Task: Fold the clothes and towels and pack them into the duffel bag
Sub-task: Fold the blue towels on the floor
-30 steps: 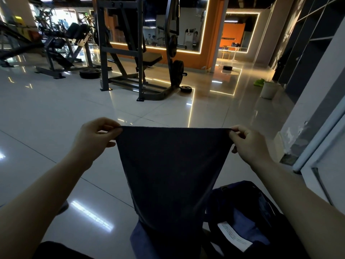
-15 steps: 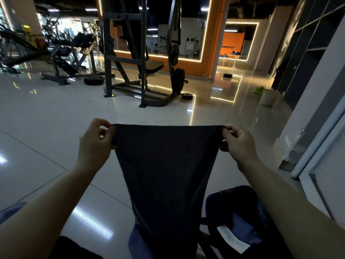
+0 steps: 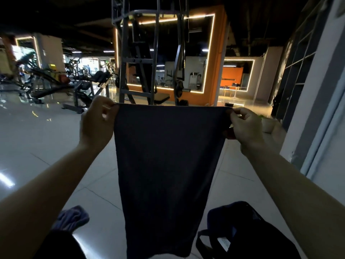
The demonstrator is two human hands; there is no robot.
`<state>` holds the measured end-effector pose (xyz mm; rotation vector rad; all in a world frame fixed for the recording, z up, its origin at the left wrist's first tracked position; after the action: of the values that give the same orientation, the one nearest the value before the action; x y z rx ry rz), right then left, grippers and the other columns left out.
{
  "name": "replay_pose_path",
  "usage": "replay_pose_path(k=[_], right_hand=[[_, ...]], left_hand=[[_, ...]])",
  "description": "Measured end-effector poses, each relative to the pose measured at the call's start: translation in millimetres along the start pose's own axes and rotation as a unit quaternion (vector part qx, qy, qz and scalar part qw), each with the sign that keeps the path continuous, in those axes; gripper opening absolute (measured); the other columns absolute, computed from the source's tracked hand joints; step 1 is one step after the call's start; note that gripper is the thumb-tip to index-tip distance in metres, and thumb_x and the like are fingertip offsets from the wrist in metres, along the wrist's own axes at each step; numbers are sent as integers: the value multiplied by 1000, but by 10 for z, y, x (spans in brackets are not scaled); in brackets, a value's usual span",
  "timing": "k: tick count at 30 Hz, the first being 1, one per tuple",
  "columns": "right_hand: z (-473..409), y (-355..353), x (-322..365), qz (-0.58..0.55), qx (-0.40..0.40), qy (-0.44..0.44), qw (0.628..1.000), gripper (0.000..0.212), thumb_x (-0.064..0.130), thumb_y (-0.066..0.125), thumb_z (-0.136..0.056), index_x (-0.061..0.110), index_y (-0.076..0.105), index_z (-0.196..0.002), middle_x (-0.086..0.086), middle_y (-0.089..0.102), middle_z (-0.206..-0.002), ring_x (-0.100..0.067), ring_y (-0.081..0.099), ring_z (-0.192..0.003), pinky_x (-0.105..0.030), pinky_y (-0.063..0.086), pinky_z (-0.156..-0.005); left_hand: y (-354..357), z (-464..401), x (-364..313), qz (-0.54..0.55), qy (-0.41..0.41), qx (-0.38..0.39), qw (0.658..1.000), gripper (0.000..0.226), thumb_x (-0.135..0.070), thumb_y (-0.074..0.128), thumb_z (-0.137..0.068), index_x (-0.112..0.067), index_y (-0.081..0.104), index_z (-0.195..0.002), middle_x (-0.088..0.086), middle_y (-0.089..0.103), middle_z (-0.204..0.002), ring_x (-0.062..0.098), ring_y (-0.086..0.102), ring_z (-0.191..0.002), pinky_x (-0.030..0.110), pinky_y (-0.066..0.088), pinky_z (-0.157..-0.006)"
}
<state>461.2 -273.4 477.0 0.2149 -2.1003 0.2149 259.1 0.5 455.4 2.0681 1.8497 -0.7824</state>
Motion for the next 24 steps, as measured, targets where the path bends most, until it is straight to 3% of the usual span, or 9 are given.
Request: replay_pose_path(k=[4, 8, 12, 14, 19, 24], right_hand=[[104, -91, 212, 0, -5, -7, 1000, 10, 26, 53, -98, 24, 57, -89, 2, 61, -88, -16, 65, -69, -27, 53, -53], [88, -125, 340, 16, -13, -32, 999, 16, 24, 54, -97, 29, 56, -82, 2, 61, -85, -17, 64, -65, -25, 51, -49], [-22, -30, 202, 22, 4, -12, 1000, 16, 24, 54, -97, 29, 55, -82, 1, 61, -85, -17, 64, -64, -25, 50, -49], [-105, 73, -9, 21, 18, 20, 999, 14, 24, 54, -97, 27, 56, -84, 0, 61, -87, -18, 65, -67, -27, 52, -51], [-352, 466, -878, -18, 56, 134, 989, 11, 22, 57, -96, 18, 61, -86, -6, 64, -94, -24, 66, -84, -33, 58, -69], [-637, 913, -1883, -14, 78, 215, 973, 11, 21, 59, -95, 12, 63, -96, -7, 65, -96, -22, 67, -85, -30, 58, -72]], left_hand=[[-152, -108, -203, 11, 15, -1, 1000, 10, -23, 59, -94, -15, 54, -98, 3, 59, -79, 25, 60, -71, 39, 49, -61], [-210, -223, -271, 18, 7, 1, 1000, 9, -26, 60, -93, -20, 53, -96, 4, 60, -84, 23, 60, -76, 35, 47, -63], [-102, -282, -91, 0, -34, 46, 998, 10, -30, 59, -93, -24, 52, -93, 10, 65, -87, 30, 64, -78, 46, 53, -67], [18, -255, 75, -11, -60, 77, 995, 10, -29, 59, -93, -22, 52, -95, 10, 65, -91, 31, 64, -80, 47, 54, -67], [489, -140, 697, -10, -140, 135, 981, 9, -25, 57, -95, -17, 53, -98, 7, 62, -91, 20, 62, -75, 27, 47, -53], [1040, -30, 1506, -121, -160, 186, 962, 13, -32, 59, -93, -20, 57, -96, 4, 63, -95, 24, 62, -87, 44, 54, -76]])
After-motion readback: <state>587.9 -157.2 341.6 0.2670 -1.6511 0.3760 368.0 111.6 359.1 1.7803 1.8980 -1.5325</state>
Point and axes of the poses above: each hand's wrist, its own z-axis away from the middle knuckle, its own y-axis out of the palm, x = y × z, the point moved 2 cm from there along -z, towards the middle knuckle
